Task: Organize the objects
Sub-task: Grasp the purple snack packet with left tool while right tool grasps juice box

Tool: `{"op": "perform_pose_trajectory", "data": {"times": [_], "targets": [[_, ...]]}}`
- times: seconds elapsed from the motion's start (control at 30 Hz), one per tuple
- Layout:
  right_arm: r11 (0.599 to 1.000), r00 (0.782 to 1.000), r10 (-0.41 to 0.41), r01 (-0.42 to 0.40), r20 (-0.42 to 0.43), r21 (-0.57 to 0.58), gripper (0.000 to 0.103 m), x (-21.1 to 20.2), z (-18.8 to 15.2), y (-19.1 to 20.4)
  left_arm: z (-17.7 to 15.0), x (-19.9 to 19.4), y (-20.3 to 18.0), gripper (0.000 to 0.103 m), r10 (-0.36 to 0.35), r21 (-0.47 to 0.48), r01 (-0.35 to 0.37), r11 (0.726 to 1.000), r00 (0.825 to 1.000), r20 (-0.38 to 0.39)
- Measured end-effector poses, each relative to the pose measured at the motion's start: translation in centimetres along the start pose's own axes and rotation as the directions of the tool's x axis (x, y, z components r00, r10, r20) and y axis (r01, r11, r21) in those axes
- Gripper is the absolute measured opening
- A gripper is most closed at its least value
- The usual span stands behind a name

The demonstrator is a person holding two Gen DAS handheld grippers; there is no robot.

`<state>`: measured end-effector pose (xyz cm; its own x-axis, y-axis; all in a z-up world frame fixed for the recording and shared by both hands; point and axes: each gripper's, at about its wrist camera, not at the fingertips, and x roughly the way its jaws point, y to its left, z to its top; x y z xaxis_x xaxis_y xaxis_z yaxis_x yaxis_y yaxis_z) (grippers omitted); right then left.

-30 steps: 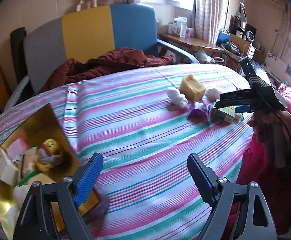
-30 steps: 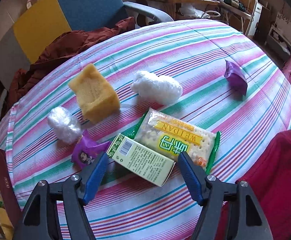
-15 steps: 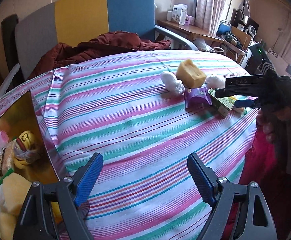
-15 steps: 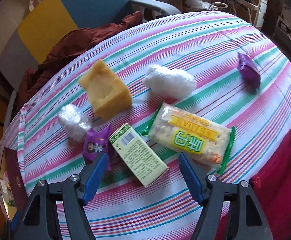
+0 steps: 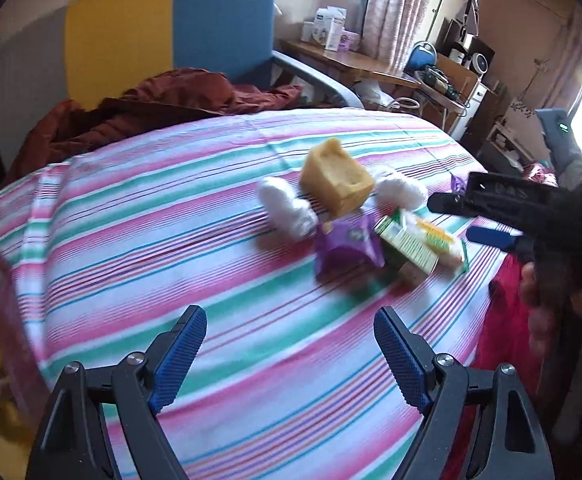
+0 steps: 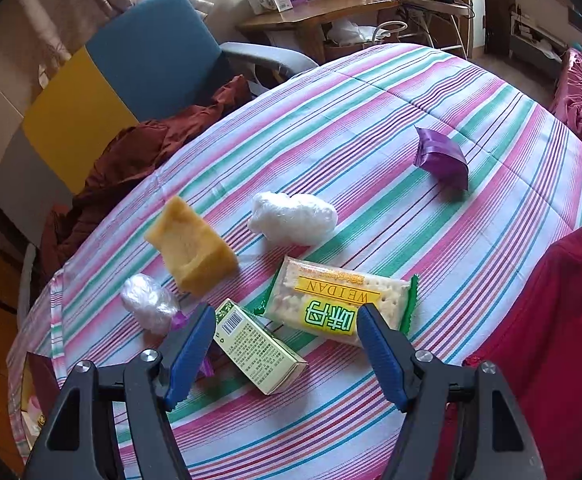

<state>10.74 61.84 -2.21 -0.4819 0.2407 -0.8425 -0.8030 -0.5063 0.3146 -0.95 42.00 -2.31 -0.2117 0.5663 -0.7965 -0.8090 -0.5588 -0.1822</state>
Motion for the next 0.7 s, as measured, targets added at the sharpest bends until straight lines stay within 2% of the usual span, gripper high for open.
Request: {"op": "perform_pose_trajectory", "data": {"times": [0.23, 0.37, 0.5, 0.53, 0.57, 0.6, 0.7], "targets": [[0.999, 0.999, 0.043, -0.043, -0.005, 0.02, 0.074, 0.4, 0.2, -0.1, 2.6, 5.1, -1.9, 0.076, -0.056, 0.02, 0.057, 0.998, 0.997, -0.054], [0.998, 0.998, 0.059, -0.059, -0.017, 0.02, 0.074, 0.6, 0.2, -0.1, 3.6, 7.2, -2.3, 0.076, -0.081, -0.002, 0.081, 0.997, 0.994, -0.073], [0.998, 0.998, 0.068, -0.068, -0.018, 0.013, 0.074, 0.7, 0.3, 0.0, 4.6, 9.2, -2.7, 0.076, -0.073, -0.002, 0.073, 0.997, 0.994, -0.079], [0.998, 0.997, 0.069, -0.068, -0.018, 0.013, 0.074, 0.7, 0.3, -0.1, 4.8, 9.6, -2.7, 0.073, -0.074, 0.0, 0.074, 0.997, 0.994, -0.085], [0.998, 0.997, 0.069, -0.069, -0.018, 0.013, 0.074, 0.7, 0.3, -0.1, 4.9, 10.2, -2.7, 0.059, -0.084, 0.002, 0.084, 0.996, 0.991, -0.101], [0.998, 0.997, 0.068, -0.068, -0.019, 0.012, 0.074, 0.8, 0.3, -0.1, 4.9, 10.7, -2.8, 0.049, -0.101, 0.004, 0.103, 0.995, 0.988, -0.116], [0.997, 0.997, 0.072, -0.073, -0.027, -0.001, 0.074, 1.0, 0.3, 0.0, 4.5, 10.5, -2.6, 0.045, -0.113, 0.008, 0.114, 0.993, 0.99, -0.088]]}}
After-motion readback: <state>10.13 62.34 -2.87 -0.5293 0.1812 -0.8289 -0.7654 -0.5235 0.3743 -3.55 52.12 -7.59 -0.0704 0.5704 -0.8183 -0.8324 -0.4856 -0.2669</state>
